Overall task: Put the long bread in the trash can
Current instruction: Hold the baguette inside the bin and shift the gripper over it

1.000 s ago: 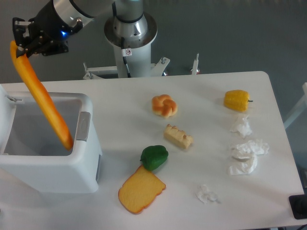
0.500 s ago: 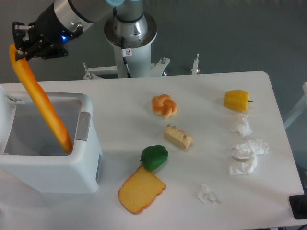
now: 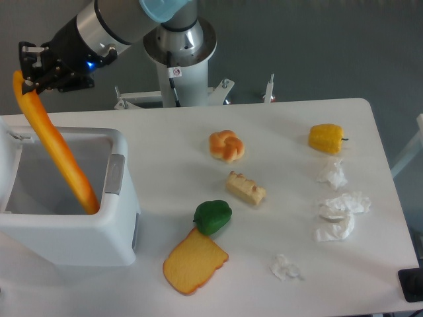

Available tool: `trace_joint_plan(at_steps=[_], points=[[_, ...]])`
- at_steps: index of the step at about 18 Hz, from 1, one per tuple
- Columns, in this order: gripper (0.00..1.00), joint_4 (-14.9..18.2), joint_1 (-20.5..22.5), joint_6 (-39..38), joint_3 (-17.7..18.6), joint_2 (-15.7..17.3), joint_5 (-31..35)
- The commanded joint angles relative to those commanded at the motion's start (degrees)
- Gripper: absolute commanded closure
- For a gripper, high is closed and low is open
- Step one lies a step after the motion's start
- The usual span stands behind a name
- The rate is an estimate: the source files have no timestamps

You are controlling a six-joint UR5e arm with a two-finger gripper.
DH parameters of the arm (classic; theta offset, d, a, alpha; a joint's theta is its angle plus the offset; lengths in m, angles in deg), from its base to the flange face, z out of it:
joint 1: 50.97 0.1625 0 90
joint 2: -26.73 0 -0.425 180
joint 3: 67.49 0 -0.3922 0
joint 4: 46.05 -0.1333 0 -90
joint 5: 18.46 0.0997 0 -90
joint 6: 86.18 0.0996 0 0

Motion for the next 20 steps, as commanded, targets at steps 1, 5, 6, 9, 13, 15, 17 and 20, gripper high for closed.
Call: trace_joint_plan(at_steps=[1, 5, 6, 9, 13, 15, 17, 20], points=[[1.00, 0.00, 0.00, 0.00, 0.00, 0.00, 0.00], [1.00, 0.00, 0.00, 0.00, 0.09, -0.17, 0.00], [1.00, 0.00, 0.00, 0.00, 0.09, -0.26, 0.00], [1.00, 0.09, 0.00, -0.88, 0.09, -0.35, 0.00], [0.99, 0.00, 0.09, -2.37, 0.44, -0.53, 0.09], [0.99, 0.00, 0.09, -2.73, 0.61, -0.62, 0.09], [0.98, -0.17, 0.09, -2.64, 0.70, -0.70, 0.09], [0.98, -0.35, 0.09, -2.64, 0.70, -1.32, 0.09]])
